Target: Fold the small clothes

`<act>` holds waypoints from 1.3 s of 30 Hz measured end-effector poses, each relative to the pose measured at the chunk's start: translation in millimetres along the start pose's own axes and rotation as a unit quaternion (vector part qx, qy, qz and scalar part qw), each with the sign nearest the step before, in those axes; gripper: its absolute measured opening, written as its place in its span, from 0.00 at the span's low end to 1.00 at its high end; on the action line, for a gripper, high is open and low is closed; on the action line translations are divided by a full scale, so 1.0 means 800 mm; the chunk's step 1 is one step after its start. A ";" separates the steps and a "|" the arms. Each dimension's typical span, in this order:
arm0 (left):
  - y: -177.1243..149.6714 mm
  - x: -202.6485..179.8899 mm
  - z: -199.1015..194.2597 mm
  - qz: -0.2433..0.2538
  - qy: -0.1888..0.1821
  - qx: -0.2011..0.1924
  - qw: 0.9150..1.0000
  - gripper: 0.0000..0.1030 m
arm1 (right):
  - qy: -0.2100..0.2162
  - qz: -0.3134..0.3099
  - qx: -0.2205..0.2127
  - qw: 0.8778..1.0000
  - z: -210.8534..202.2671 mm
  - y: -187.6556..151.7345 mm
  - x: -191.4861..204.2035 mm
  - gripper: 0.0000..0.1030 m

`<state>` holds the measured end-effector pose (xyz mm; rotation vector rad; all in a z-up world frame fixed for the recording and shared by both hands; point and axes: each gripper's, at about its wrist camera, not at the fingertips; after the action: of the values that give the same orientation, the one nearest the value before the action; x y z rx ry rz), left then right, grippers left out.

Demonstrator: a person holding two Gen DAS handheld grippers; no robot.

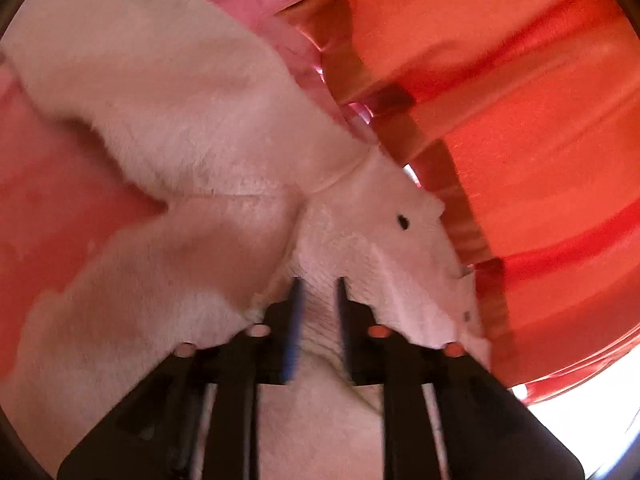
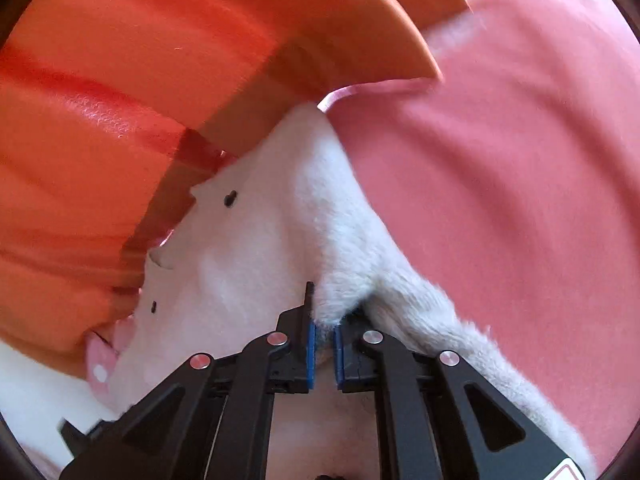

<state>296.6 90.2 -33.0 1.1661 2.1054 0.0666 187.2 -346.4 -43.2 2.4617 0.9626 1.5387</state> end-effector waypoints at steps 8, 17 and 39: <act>-0.004 0.006 -0.010 -0.050 0.049 -0.004 0.998 0.82 | 0.003 0.003 0.006 1.000 -0.004 0.004 0.013 0.15; -0.008 -0.018 0.008 0.015 0.031 -0.012 0.999 0.38 | -0.008 -0.026 0.012 1.000 0.007 -0.003 0.032 0.15; 0.056 0.095 -0.114 -0.096 0.072 -0.132 0.984 0.75 | -0.061 -0.097 0.001 0.993 -0.026 -0.051 0.079 0.16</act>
<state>247.6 199.8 8.3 0.8193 2.2441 0.3377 169.6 -284.7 0.8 2.3518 1.1409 1.3111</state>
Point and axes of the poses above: each gripper's, at about its wrist camera, not at the fingertips, and z roughly the way its jaws point, x to its left, y to its top, and after that the axes turned 11 degrees about y, right-handed
